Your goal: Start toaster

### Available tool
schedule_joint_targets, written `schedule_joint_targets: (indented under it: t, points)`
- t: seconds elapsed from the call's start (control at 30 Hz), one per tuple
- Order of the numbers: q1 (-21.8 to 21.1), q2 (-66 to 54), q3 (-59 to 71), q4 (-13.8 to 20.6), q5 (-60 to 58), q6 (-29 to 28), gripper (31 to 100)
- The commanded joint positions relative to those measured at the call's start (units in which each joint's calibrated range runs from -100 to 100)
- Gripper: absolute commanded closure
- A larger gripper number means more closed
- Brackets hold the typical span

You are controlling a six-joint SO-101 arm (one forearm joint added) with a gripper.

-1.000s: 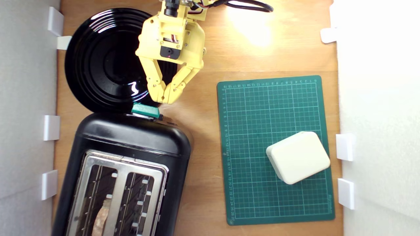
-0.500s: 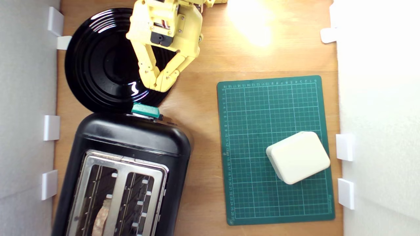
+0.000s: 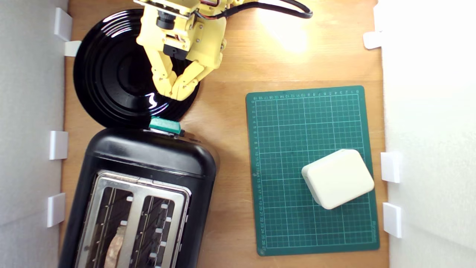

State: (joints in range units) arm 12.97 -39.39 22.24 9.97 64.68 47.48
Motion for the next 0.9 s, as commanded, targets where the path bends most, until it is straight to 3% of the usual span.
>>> schedule_joint_targets:
  t: [0.0,0.87]
  points:
    - [1.71,2.17,-5.21,0.45,0.03,-0.06,98.9]
    - [2.27,13.08,-14.93,-1.52,-4.08,-1.48,98.8]
